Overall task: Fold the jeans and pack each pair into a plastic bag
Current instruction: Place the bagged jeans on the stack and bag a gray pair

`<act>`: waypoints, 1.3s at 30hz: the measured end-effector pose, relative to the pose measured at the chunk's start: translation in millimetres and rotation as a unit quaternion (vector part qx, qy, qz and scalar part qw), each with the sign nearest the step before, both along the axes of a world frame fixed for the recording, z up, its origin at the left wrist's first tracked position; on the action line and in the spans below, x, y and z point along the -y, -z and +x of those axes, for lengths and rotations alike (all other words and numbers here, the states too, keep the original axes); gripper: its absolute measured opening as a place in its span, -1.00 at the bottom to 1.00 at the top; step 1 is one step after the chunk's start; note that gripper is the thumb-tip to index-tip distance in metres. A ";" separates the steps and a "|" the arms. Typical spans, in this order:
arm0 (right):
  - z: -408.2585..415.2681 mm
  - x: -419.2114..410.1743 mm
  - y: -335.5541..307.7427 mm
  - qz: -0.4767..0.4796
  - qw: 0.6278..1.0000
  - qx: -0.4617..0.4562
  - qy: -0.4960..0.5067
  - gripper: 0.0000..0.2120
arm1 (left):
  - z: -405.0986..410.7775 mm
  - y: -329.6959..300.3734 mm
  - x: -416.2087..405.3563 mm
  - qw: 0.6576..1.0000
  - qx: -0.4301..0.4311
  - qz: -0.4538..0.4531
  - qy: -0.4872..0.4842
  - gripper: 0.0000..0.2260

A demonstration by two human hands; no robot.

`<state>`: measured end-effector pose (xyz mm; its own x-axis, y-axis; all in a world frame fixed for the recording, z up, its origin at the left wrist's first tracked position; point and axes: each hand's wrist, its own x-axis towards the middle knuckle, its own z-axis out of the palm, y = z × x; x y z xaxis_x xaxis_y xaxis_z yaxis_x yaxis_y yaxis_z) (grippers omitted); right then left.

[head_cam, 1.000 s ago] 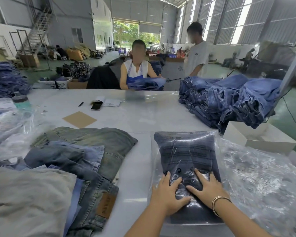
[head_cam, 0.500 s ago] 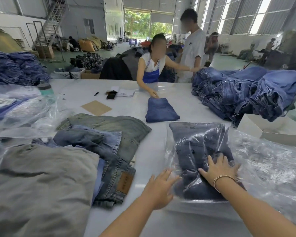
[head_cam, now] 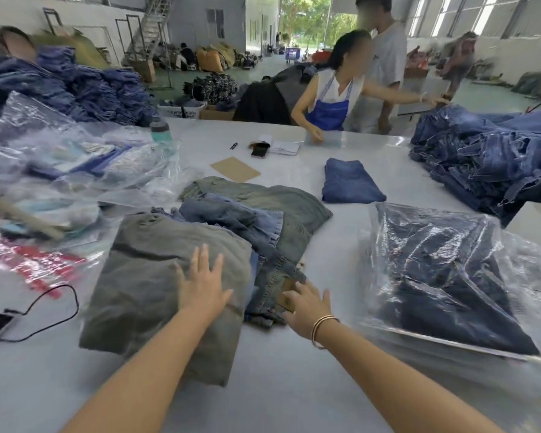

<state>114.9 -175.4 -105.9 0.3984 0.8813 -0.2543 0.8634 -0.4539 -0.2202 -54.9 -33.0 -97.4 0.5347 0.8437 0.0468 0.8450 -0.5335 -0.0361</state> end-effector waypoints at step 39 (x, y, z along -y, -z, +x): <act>-19.4 -10.8 -128.2 0.410 0.490 -0.738 0.216 -0.70 | 22.8 -51.3 75.8 0.867 0.450 -0.047 0.209 -0.10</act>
<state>95.6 -164.6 22.3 0.5085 0.8427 -0.1767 -0.6495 0.2407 -0.7212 -32.1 -108.8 -46.1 0.5773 0.6076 0.5454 0.2414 -0.7651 0.5969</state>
